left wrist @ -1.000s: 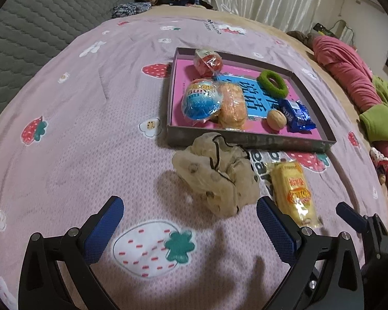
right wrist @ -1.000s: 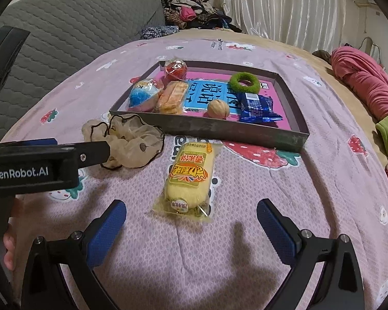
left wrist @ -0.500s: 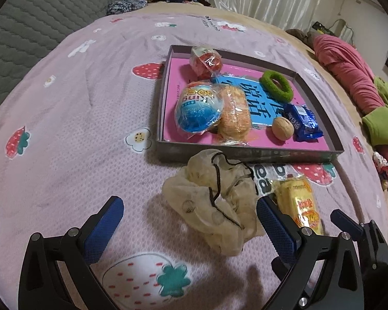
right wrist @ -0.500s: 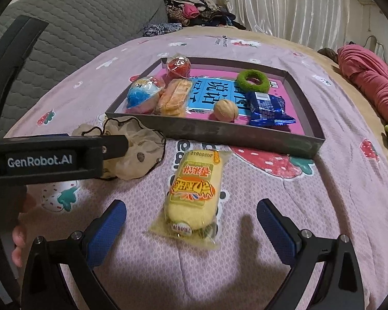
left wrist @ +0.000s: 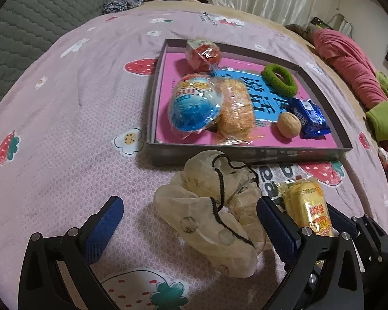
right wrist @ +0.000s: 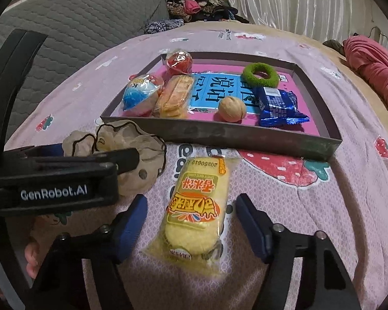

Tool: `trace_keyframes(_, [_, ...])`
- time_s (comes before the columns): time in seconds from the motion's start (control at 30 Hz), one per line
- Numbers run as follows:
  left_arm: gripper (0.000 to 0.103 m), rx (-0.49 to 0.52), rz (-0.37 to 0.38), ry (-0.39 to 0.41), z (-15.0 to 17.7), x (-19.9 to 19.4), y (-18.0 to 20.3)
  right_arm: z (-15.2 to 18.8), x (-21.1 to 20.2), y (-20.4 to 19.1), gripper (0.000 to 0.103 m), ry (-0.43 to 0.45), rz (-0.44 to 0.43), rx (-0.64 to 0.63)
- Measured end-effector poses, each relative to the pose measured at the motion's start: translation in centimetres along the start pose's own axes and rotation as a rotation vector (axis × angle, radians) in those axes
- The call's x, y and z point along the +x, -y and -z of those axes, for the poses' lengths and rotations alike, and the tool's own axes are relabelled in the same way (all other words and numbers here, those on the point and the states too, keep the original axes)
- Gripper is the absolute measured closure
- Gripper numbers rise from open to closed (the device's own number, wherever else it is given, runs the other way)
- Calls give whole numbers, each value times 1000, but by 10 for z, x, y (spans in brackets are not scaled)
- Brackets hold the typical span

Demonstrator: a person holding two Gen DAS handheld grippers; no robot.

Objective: Organize objects
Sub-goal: 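Close the left gripper on the scrunchie while the right closes on the yellow cake pack, then lift and carry the scrunchie and yellow cake pack over the tray with both grippers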

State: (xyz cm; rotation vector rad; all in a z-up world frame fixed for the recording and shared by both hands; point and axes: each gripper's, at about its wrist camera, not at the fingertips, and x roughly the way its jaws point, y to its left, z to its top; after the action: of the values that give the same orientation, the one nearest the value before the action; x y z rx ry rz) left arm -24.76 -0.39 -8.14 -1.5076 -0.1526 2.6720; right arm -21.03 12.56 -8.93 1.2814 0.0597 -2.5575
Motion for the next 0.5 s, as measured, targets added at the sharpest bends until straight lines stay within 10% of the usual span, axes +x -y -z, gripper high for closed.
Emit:
trace_keyframes(0.17, [9,11,19,-18,2,2,5,1,0,-3,35,0,-10,-18])
trace_keyframes(0.27, [44,-14,65,-41,3,5,3,2,0,-5,43,3,-12,-26])
trace_keyframes(0.43, [54,-14,84,-50,4,7,2,1,1,-2,58,2,-20,-12])
trace_keyframes(0.5, [72,-21,109,-50,4,6,2,2,-1,0,60,13,-29,-2])
